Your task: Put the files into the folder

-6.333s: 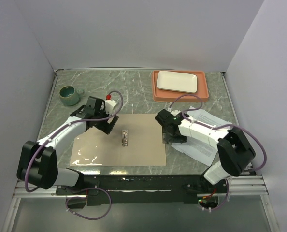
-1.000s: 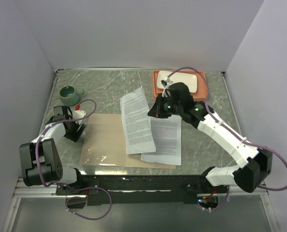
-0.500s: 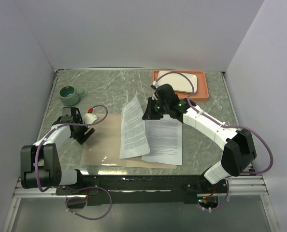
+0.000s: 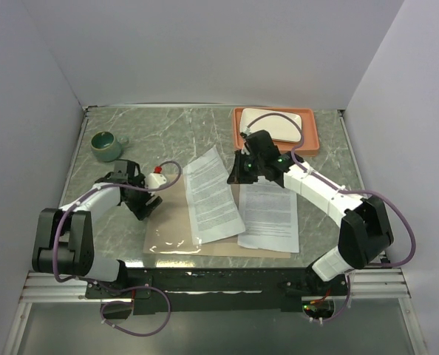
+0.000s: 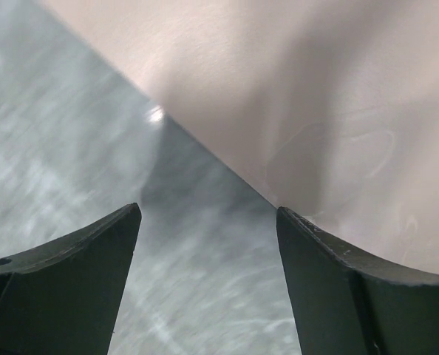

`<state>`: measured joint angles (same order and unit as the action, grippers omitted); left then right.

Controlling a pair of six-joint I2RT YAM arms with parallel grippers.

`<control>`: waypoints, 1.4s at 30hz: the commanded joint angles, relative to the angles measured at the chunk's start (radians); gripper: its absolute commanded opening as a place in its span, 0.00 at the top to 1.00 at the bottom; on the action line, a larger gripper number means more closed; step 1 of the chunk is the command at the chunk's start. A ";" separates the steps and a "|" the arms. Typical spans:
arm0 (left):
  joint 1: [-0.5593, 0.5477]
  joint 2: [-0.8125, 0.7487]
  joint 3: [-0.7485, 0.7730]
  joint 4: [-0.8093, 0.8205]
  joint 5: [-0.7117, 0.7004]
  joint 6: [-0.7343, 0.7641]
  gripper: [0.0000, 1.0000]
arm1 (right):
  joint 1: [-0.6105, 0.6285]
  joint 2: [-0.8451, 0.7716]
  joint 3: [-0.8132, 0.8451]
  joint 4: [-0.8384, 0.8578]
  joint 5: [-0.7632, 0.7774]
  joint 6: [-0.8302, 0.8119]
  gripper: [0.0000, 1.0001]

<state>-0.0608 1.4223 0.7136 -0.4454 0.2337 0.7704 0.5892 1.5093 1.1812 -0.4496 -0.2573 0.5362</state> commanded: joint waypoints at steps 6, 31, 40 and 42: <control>-0.102 0.018 -0.011 -0.200 0.092 -0.071 0.19 | -0.029 -0.005 -0.003 0.052 -0.010 -0.009 1.00; -0.102 -0.033 -0.028 -0.200 0.090 -0.109 0.21 | 0.050 0.015 -0.204 0.298 0.184 0.260 1.00; -0.102 -0.049 -0.037 -0.199 0.093 -0.115 0.21 | 0.075 0.098 -0.186 0.350 0.222 0.327 1.00; -0.102 -0.056 -0.043 -0.199 0.093 -0.112 0.21 | 0.086 0.112 -0.183 0.354 0.225 0.338 1.00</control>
<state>-0.1589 1.3876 0.7013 -0.5659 0.2913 0.6777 0.6491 1.6009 0.9863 -0.1497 -0.0738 0.8295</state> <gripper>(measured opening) 0.790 0.007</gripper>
